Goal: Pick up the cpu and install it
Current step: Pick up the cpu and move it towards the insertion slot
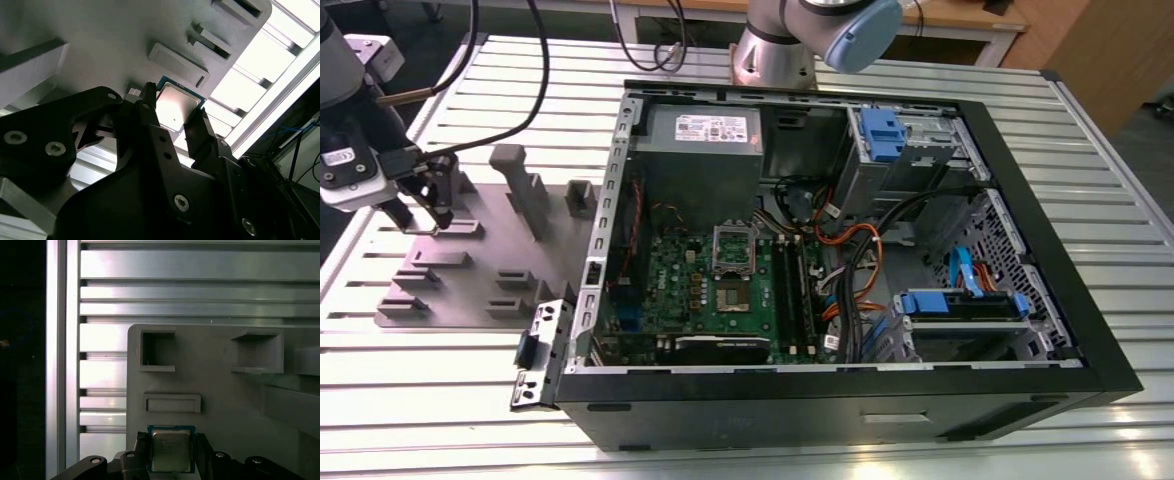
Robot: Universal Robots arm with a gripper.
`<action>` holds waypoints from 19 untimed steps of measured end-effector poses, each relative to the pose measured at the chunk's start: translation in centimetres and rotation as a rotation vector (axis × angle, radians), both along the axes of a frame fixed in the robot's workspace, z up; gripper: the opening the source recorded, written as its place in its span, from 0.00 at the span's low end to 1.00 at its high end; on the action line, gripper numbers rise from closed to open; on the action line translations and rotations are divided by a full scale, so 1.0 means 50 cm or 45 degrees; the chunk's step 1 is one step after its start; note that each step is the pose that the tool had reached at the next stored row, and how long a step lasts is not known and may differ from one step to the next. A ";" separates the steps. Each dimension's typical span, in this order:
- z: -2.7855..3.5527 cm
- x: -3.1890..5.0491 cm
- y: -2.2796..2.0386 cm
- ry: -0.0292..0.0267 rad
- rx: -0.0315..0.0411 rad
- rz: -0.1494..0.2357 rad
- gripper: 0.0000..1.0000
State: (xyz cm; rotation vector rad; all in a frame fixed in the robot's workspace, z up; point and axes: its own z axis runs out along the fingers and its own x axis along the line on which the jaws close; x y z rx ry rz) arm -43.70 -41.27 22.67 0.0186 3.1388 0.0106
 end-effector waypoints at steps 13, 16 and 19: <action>0.004 0.000 0.0002 -0.0003 -0.0078 0.000 0.47; 0.005 0.000 0.0002 -0.0001 -0.0094 0.000 0.47; 0.007 0.000 0.0003 -0.0001 -0.0112 0.000 0.47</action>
